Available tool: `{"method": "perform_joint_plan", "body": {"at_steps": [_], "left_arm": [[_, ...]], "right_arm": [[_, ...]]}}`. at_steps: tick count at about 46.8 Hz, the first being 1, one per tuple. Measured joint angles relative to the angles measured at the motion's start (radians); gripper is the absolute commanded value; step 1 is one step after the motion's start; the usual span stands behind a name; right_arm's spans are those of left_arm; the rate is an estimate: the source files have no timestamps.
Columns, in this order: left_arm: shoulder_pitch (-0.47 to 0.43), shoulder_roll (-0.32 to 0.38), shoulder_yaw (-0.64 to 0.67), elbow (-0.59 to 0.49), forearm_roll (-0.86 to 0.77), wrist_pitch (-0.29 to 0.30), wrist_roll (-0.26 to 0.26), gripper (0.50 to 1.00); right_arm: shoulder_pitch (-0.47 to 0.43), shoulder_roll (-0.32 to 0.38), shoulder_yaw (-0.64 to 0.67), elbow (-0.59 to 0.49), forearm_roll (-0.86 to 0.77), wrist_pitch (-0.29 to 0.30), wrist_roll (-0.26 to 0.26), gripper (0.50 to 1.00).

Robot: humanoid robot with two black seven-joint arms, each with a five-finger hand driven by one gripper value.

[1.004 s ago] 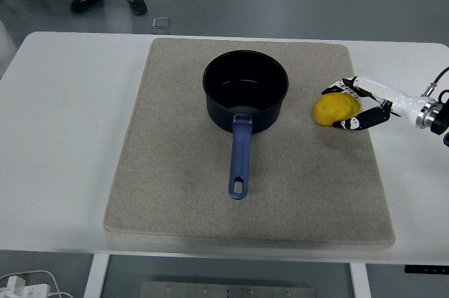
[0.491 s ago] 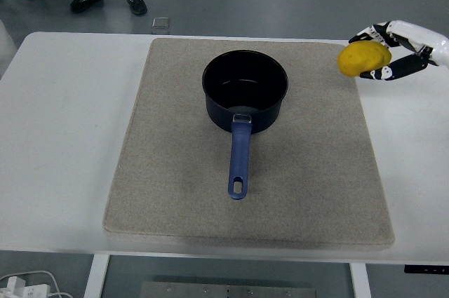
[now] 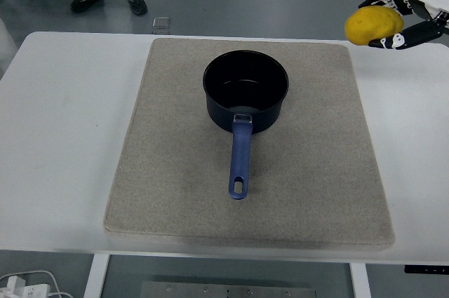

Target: Put the potato in the blue pot

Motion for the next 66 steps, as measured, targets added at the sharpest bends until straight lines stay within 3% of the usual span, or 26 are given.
{"method": "perform_joint_plan", "body": {"at_steps": [15,24,33,51,66], "left_arm": [[0.000,0.000,0.000,0.000,0.000,0.000,0.001,1.000],[0.000,0.000,0.000,0.000,0.000,0.000,0.001,1.000],[0.000,0.000,0.000,0.000,0.000,0.000,0.000,1.000],[0.000,0.000,0.000,0.000,0.000,0.000,0.000,1.000],[0.000,0.000,0.000,0.000,0.000,0.000,0.001,1.000]], "right_arm": [[0.080,0.185,-0.016,-0.002,-0.003,-0.002,-0.039,0.500],[0.123,0.315,-0.017,-0.015,-0.005,-0.003,-0.102,0.500],[0.128,0.420,-0.036,-0.076,-0.009,-0.004,-0.107,0.500],[0.120,0.437,-0.049,-0.080,-0.006,-0.016,-0.107,0.500],[0.070,0.473,-0.113,-0.100,-0.007,-0.065,-0.119,0.500]]}}
